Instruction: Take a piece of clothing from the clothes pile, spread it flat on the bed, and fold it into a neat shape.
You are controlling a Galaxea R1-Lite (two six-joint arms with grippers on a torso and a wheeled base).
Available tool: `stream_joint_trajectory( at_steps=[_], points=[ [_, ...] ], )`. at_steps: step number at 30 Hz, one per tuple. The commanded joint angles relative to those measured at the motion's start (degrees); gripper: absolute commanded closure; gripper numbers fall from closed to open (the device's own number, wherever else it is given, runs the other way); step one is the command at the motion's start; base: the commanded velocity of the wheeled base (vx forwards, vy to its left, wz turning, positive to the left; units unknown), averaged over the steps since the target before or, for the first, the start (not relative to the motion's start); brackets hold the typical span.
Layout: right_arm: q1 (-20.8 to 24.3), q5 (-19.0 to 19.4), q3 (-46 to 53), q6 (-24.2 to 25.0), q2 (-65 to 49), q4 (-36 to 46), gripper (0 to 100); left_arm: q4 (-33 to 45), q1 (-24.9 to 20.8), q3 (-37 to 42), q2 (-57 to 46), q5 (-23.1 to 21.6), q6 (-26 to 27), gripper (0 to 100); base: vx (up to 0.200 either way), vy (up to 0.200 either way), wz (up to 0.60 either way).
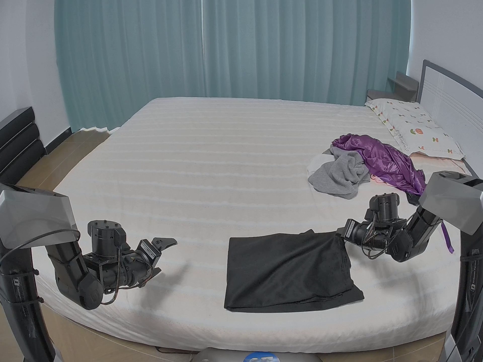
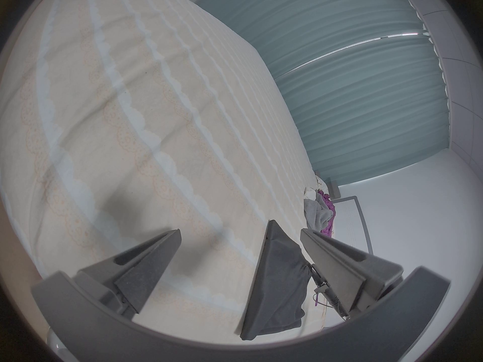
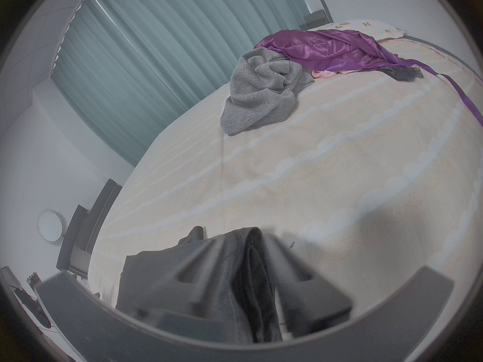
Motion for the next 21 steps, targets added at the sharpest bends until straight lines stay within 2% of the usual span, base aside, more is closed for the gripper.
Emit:
stream_joint_trajectory(
  at_steps=[1,4,12,18,21],
  points=[
    [-0.25,0.15,0.17,-0.19,0.6,-0.7,0,-0.02,-0.01,-0.01,0.06,0.01,-0.02,0,0.0,0.0,0.0],
    [-0.16,0.33,0.43,0.42,-0.02,-0.7,0,-0.02,-0.01,-0.01,0.06,0.01,-0.02,0,0.0,0.0,0.0],
    [0.28,12.19,15.72,-0.11,-11.09,-2.28,0,-0.02,-0.01,-0.01,0.06,0.01,-0.02,0,0.0,0.0,0.0],
    [0.28,16.15,27.59,-1.16,-13.64,-10.9,0,-0.02,-0.1,-0.01,0.06,0.01,-0.02,0,0.0,0.0,0.0],
    [0.28,16.23,30.23,-2.74,-12.85,-13.27,0,-0.02,-0.1,-0.01,0.06,0.01,-0.02,0,0.0,0.0,0.0]
  ],
)
